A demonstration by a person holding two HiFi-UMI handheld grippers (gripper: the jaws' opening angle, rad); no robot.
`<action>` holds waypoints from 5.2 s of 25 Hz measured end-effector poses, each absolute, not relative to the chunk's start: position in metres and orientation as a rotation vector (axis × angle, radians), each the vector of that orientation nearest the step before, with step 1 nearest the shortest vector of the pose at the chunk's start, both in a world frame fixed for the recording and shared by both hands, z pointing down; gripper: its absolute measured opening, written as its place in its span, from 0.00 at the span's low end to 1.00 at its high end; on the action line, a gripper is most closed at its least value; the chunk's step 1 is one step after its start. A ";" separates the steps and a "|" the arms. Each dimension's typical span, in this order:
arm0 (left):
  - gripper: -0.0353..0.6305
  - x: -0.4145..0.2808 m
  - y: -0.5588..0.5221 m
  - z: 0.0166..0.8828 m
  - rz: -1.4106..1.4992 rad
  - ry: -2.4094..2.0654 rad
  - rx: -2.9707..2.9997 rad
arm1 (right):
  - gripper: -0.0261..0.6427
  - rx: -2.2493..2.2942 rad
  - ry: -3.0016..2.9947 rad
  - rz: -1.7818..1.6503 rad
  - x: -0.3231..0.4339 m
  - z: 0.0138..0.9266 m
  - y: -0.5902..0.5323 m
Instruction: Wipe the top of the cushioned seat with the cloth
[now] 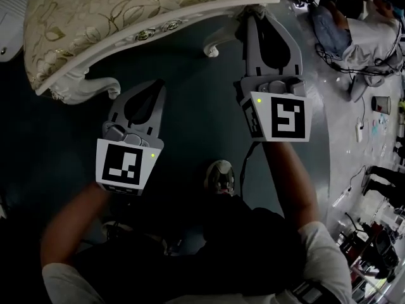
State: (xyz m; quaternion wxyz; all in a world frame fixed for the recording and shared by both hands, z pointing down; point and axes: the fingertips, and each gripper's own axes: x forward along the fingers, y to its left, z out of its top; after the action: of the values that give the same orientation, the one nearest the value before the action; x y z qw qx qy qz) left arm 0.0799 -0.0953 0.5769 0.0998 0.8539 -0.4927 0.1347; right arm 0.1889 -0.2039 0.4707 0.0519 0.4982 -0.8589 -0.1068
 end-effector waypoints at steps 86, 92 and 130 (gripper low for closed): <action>0.07 0.158 -0.141 0.709 0.669 -1.197 2.355 | 0.08 1.201 -2.245 0.338 0.222 0.773 -0.238; 0.07 0.168 -0.145 0.706 0.686 -1.205 2.383 | 0.08 1.195 -2.289 0.357 0.221 0.763 -0.239; 0.07 0.173 -0.164 0.592 0.438 -1.311 2.630 | 0.08 1.431 -2.529 -0.048 0.239 0.528 -0.221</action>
State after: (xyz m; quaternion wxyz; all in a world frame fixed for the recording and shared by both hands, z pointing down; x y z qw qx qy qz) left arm 0.1733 -0.1643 0.5919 0.0850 0.8820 -0.4397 0.1469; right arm 0.2395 -0.2215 0.5281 0.1174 0.4890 -0.8642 -0.0165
